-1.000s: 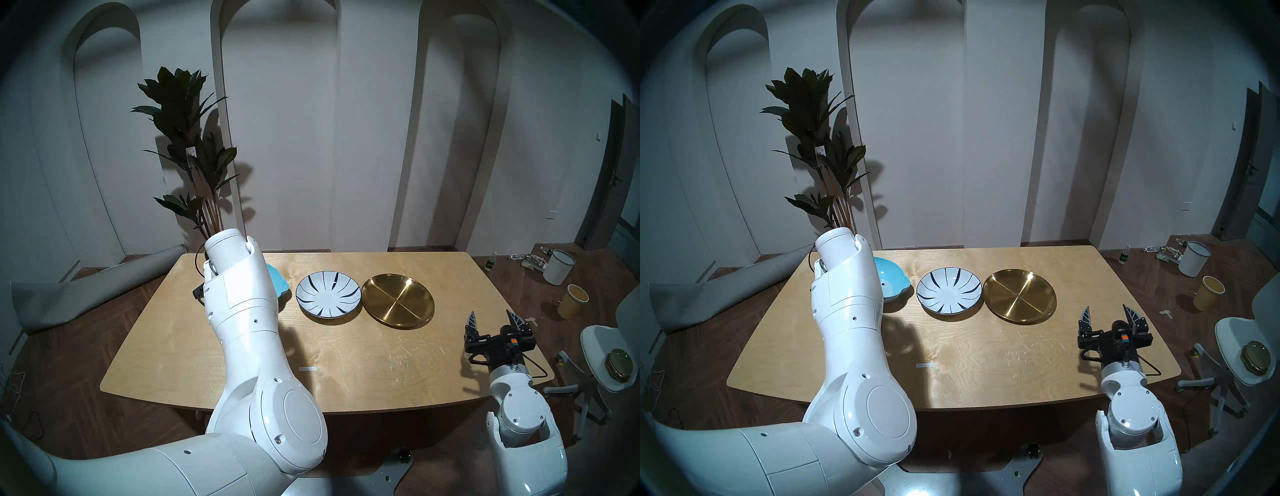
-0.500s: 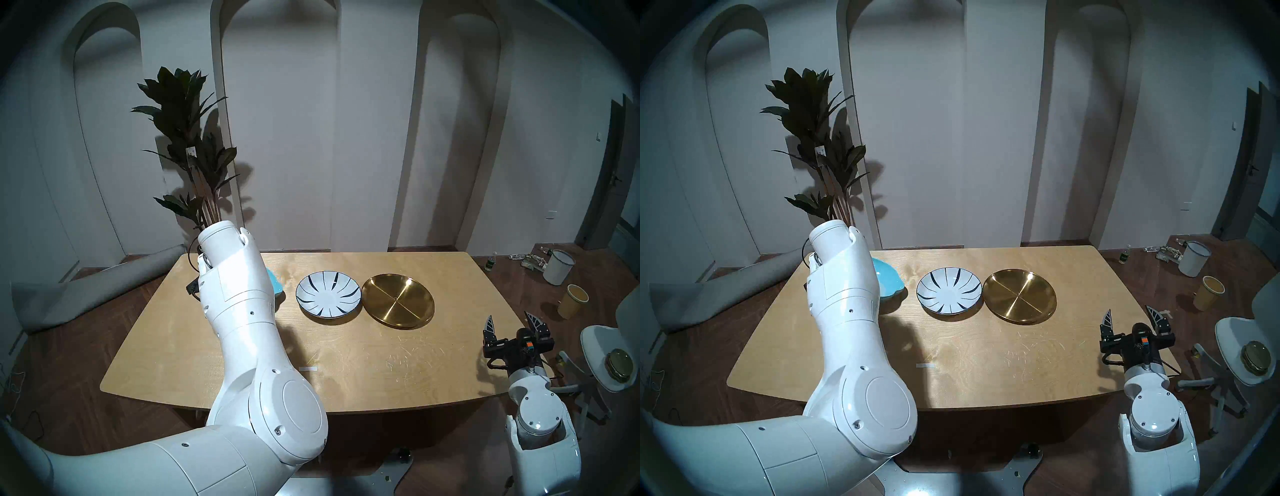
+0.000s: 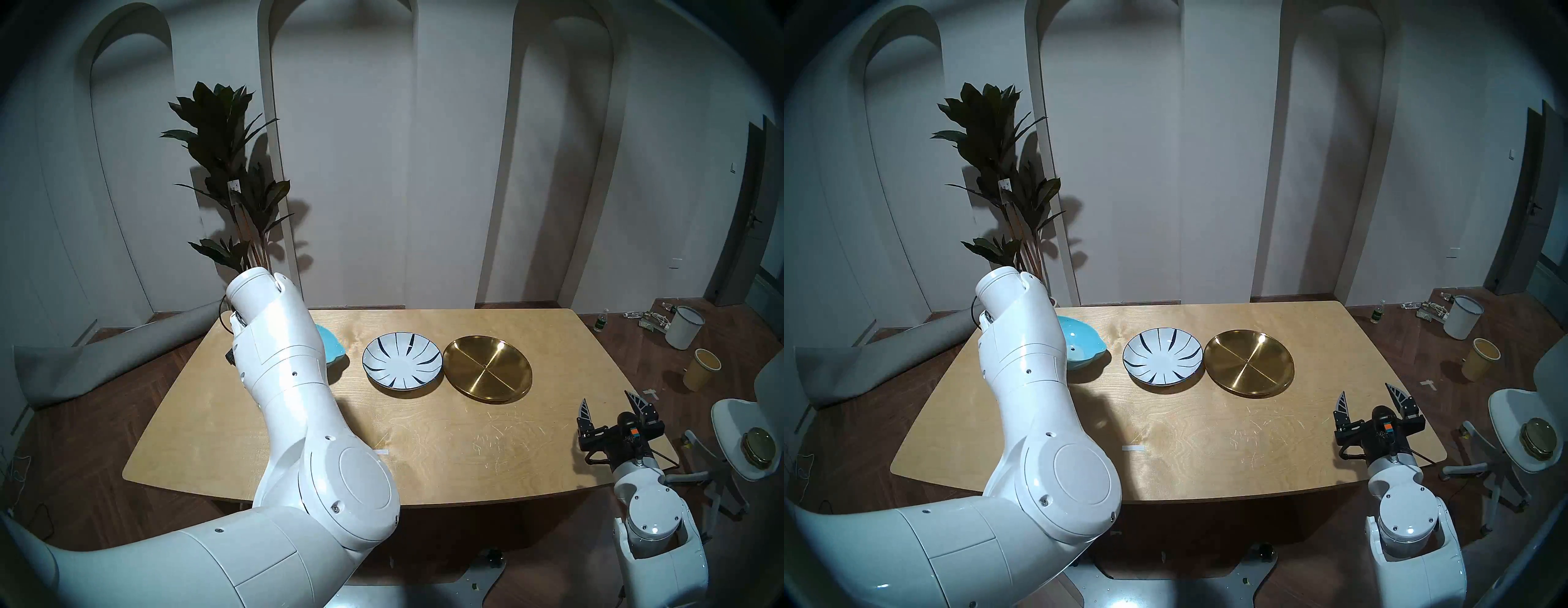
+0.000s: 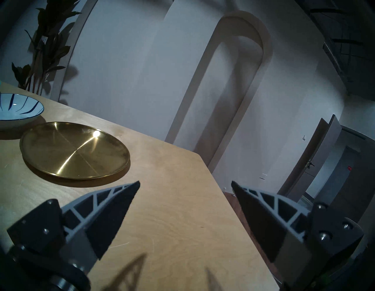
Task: Stack the plates into one stack
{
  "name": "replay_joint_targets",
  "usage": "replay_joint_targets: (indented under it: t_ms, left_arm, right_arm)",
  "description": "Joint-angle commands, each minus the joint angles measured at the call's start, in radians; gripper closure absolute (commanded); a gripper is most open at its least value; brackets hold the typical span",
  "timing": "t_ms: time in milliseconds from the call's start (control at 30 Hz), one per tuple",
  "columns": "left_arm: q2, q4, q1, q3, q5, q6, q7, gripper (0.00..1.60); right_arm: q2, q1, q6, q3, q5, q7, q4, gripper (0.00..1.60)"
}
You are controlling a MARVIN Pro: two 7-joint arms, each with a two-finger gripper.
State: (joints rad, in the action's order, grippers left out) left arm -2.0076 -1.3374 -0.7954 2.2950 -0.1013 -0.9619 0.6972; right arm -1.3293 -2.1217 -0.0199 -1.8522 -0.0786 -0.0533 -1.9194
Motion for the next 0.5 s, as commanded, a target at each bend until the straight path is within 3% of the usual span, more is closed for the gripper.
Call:
replay_joint_targets:
  t_ms: [0, 467]
  left_arm:
    - [0.001, -0.013, 0.082, -0.001, 0.036, 0.002, -0.006, 1.60]
    - [0.001, -0.018, 0.139, 0.016, 0.121, 0.002, -0.008, 1.60]
  right_arm:
    - [0.012, 0.009, 0.001, -0.009, -0.002, 0.004, -0.004, 0.00]
    - [0.029, 0.017, 0.002, -0.041, -0.020, 0.028, 0.017, 0.00]
